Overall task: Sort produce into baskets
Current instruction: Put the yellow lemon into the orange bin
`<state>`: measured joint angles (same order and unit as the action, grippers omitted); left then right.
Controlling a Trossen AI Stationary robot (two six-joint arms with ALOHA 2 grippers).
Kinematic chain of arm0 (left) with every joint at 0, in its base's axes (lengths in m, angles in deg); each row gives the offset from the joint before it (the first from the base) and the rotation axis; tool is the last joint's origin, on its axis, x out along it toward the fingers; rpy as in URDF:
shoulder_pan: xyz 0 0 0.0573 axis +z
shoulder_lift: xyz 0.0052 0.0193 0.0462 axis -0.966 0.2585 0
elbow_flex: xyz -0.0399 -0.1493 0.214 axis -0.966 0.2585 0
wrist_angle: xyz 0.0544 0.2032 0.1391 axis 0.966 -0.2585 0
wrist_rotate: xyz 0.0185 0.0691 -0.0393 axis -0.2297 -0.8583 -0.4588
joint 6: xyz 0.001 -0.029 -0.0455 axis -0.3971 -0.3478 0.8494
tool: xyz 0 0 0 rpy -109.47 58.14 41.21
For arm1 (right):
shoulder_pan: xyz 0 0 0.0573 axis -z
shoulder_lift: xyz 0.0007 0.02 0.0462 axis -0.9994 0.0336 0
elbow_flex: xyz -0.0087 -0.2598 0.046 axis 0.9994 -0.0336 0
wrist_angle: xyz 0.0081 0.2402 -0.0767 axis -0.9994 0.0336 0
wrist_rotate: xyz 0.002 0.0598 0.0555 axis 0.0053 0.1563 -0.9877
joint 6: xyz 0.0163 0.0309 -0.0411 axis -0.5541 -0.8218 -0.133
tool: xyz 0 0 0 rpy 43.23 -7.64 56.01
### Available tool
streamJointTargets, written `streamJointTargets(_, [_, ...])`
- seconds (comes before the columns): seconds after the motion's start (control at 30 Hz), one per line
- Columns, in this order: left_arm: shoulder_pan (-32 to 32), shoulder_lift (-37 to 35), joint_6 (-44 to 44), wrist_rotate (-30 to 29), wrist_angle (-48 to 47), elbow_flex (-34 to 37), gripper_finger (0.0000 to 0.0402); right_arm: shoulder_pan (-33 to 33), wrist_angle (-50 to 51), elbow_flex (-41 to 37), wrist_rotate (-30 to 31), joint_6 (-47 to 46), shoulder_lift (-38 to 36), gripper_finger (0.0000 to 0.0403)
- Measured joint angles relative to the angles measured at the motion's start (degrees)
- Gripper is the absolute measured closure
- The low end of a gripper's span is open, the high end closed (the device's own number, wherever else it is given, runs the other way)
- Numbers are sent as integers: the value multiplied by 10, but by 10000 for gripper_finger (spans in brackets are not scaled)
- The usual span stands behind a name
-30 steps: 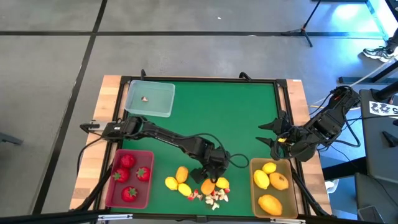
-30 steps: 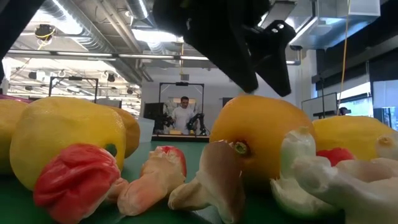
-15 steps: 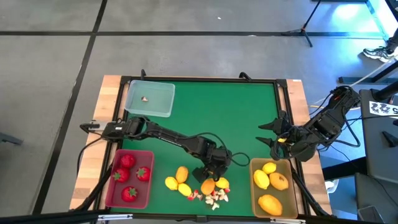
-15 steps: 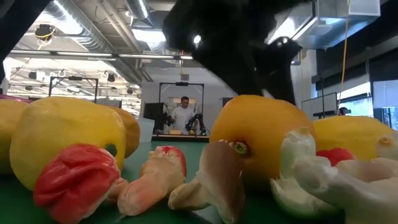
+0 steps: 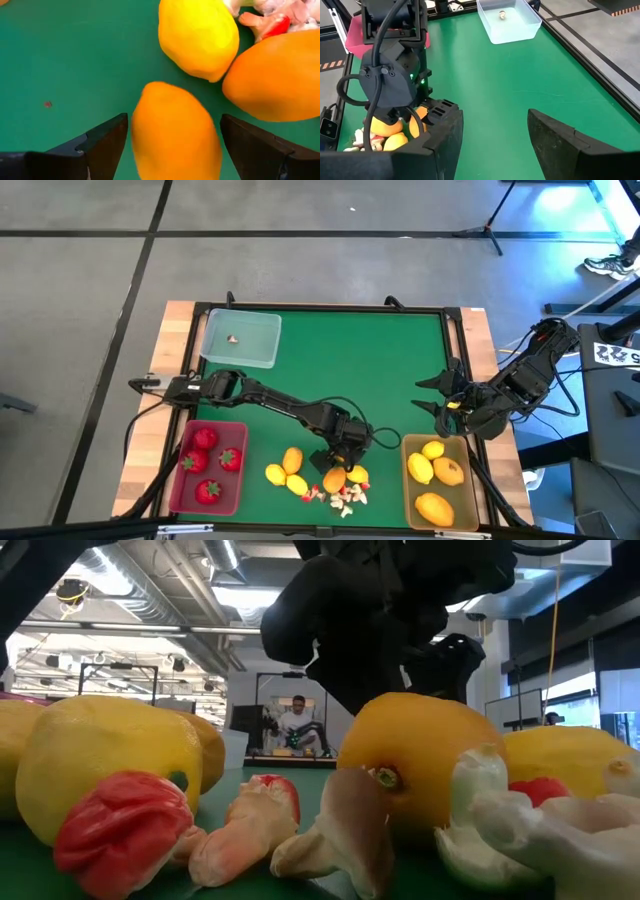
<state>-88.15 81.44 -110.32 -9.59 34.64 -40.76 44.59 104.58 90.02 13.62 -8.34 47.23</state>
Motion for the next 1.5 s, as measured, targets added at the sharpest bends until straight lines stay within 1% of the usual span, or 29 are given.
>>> streamJointTargets(0.2, [6, 7, 12, 0, 3, 0, 86, 0, -1, 0, 0, 0, 0, 182])
streamJointTargets(0.37, [5, 33, 16, 0, -3, -1, 86, 0, -2, 0, 0, 0, 0, 182])
streamJointTargets(0.53, [6, 34, 16, -2, -1, -1, 89, 0, -1, 0, 0, 0, 0, 182])
streamJointTargets(0.8, [12, 33, 16, -3, 5, -2, 149, 0, -1, 0, 0, 0, 0, 182])
streamJointTargets(0.9, [13, 33, 15, -6, 6, -2, 161, 0, -1, 0, 0, -4, 0, 182])
streamJointTargets(1.13, [16, 33, 19, -44, 6, -4, 155, 0, -1, 0, 0, -7, 0, 182])
streamJointTargets(1.3, [16, 31, 19, -48, 5, -4, 154, 0, -1, 0, 0, -10, 0, 182])
streamJointTargets(1.37, [16, 27, 19, -52, 4, -4, 154, 0, -1, 0, 0, -10, 0, 182])
streamJointTargets(1.5, [18, 5, 15, -79, 5, -4, 153, 0, -1, 0, 0, -10, 0, 182])
